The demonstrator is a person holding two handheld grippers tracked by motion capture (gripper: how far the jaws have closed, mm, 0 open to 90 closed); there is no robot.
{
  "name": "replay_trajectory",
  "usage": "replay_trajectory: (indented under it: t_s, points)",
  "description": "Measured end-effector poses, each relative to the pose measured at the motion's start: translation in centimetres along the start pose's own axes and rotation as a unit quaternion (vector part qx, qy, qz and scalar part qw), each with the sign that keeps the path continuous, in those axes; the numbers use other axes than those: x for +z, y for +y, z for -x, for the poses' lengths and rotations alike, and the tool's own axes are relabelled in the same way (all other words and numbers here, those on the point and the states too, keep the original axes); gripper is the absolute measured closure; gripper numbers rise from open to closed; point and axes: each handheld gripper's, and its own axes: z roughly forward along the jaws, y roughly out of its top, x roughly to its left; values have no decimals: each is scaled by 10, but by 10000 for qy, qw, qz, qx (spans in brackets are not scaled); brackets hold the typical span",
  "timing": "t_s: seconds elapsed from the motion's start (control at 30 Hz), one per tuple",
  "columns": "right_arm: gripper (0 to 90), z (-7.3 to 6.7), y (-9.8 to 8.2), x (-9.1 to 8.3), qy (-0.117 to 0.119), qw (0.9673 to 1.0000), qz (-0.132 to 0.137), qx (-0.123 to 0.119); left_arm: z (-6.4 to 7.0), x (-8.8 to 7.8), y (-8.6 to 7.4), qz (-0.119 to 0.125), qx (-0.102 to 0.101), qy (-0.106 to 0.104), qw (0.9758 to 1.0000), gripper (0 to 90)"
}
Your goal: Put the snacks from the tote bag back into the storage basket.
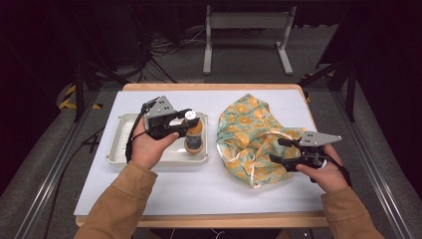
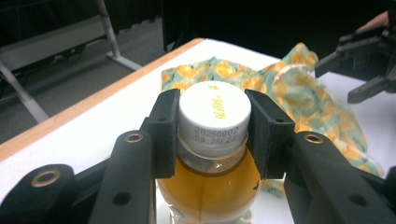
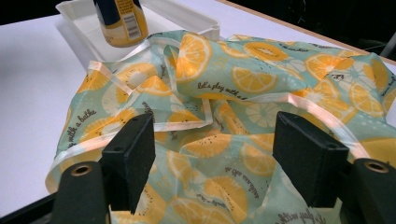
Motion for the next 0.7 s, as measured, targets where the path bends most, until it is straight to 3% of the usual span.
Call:
replay_trajectory:
  t_s: [0.33,0.7]
  points:
    - [304,0,0,0,19,10000,9,18,-2,5,-11,-176,-88,-41,9998,585]
    - [303,0,-1,1,17,10000,-31,12,2,9,-16,-329,-39,-114,9994,584]
